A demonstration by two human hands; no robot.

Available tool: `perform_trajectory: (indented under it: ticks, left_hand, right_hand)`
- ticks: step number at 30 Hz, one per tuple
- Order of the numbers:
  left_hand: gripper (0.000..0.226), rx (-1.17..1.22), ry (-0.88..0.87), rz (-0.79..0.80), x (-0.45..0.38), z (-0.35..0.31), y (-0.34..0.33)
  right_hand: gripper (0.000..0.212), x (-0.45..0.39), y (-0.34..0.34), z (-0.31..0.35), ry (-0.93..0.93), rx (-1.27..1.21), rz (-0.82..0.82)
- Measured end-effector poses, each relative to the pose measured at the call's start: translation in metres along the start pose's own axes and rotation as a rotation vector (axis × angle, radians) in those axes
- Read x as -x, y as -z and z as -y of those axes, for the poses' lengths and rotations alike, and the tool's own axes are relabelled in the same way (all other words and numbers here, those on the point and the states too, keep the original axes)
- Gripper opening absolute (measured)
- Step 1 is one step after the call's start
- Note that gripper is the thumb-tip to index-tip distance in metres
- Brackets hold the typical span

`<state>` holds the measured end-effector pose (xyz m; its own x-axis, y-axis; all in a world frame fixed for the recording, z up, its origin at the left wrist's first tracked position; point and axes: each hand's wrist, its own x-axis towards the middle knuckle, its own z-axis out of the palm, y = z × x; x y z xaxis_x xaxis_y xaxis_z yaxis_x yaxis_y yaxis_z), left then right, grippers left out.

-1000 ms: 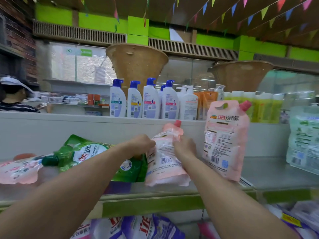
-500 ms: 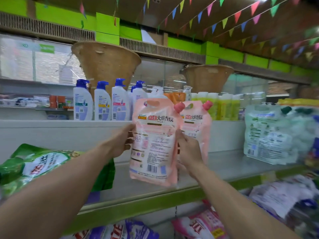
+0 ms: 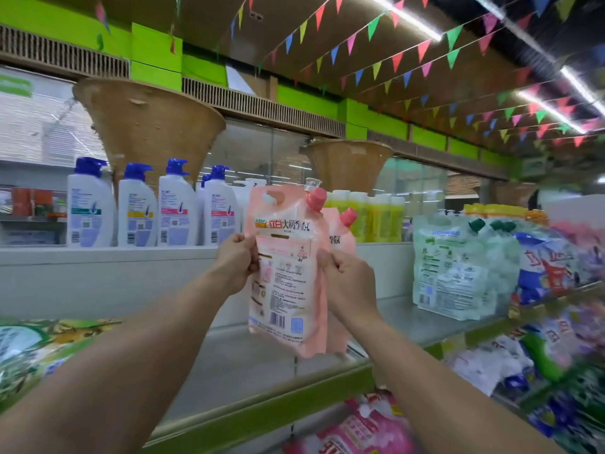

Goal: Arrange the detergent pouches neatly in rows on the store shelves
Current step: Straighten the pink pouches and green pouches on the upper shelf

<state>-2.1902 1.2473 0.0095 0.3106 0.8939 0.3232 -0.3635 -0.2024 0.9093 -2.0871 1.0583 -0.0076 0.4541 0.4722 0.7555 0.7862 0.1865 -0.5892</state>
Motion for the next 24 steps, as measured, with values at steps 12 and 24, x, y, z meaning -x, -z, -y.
perform_trajectory:
  ticks: [12,24]
  left_hand:
    - [0.020,-0.042,0.110,0.024,-0.015,0.026,-0.003]
    - [0.016,-0.229,0.146,0.106,0.031,-0.028,0.048]
  right_hand:
    - [0.044,0.010,-0.015,-0.009,-0.076,0.173,0.085]
    - [0.022,0.030,-0.024,0.022,-0.123,0.084,-0.223]
